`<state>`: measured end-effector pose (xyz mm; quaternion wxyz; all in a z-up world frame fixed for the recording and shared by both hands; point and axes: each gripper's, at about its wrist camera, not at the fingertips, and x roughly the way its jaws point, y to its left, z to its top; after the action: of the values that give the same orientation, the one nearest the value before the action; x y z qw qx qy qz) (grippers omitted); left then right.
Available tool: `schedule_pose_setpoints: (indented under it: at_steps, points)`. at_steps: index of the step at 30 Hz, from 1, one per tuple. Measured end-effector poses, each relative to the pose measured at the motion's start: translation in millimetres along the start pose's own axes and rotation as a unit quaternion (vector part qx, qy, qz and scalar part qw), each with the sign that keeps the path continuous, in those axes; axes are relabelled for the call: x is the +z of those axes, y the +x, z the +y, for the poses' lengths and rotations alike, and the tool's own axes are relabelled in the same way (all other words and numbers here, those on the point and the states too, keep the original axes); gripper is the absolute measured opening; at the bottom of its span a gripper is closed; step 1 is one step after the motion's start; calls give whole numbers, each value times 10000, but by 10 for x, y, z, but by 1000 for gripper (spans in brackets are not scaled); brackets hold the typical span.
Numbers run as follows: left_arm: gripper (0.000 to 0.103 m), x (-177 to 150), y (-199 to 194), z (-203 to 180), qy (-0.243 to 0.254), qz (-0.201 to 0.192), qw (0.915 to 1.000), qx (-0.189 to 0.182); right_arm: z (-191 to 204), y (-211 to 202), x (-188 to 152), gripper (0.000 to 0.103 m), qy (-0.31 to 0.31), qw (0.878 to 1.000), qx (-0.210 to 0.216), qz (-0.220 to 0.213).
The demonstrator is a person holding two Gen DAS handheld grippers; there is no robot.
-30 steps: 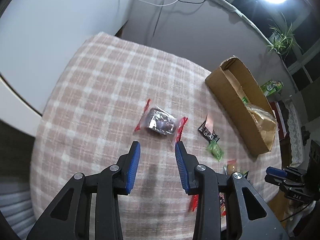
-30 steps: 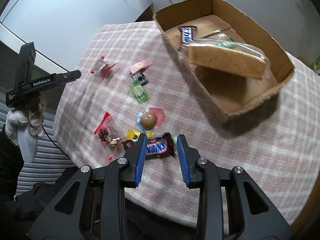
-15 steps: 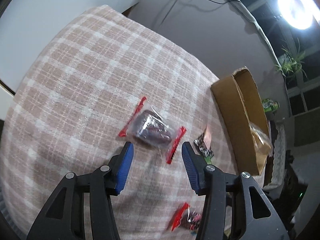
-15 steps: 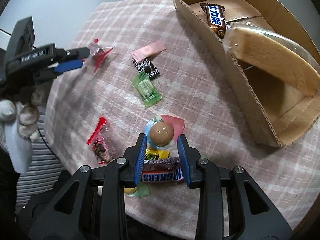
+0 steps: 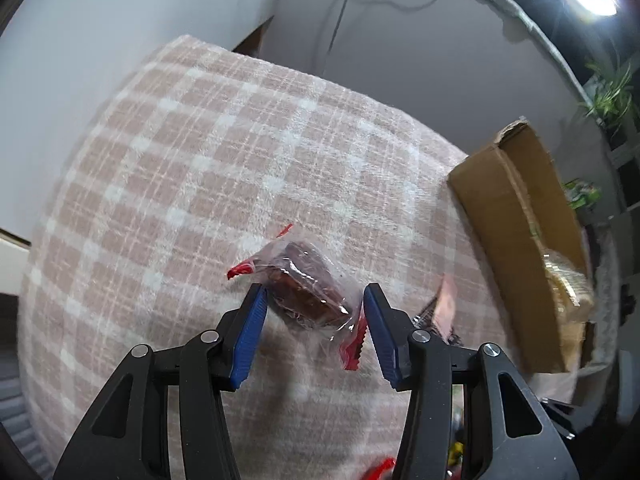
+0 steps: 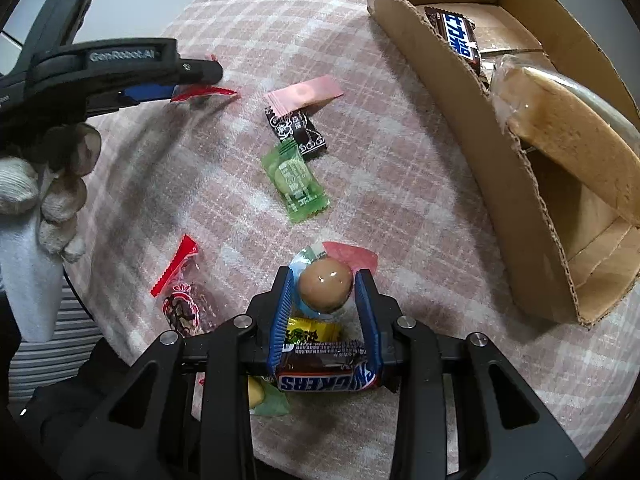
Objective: Organize snacks
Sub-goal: 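Grasp the red-wrapped brown candy packet with the left gripper while the right grasps the egg candy, then carry both snacks over the box while the right gripper releases the egg candy inside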
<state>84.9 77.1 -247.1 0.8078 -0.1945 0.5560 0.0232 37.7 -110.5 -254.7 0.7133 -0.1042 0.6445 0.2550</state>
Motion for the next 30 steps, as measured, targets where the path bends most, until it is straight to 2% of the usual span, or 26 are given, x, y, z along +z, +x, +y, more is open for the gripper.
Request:
schedule_pose_setpoints:
  at_steps: [3, 10, 19, 30]
  points:
    - [45, 3, 38, -38, 81, -55, 9999, 68, -4, -1, -11, 30, -56, 10000, -24, -37]
    - [42, -35, 16, 41, 11, -139, 9999, -1, -93, -84, -58, 28, 84, 9997, 114, -187]
    - [41, -158, -216, 286, -128, -285, 9994, -171, -243, -555, -60, 28, 208, 9972, 330, -645]
    - [41, -60, -564, -96, 279, -625, 9966, -463, -495, -1197, 104, 28, 474, 9903, 287, -1272]
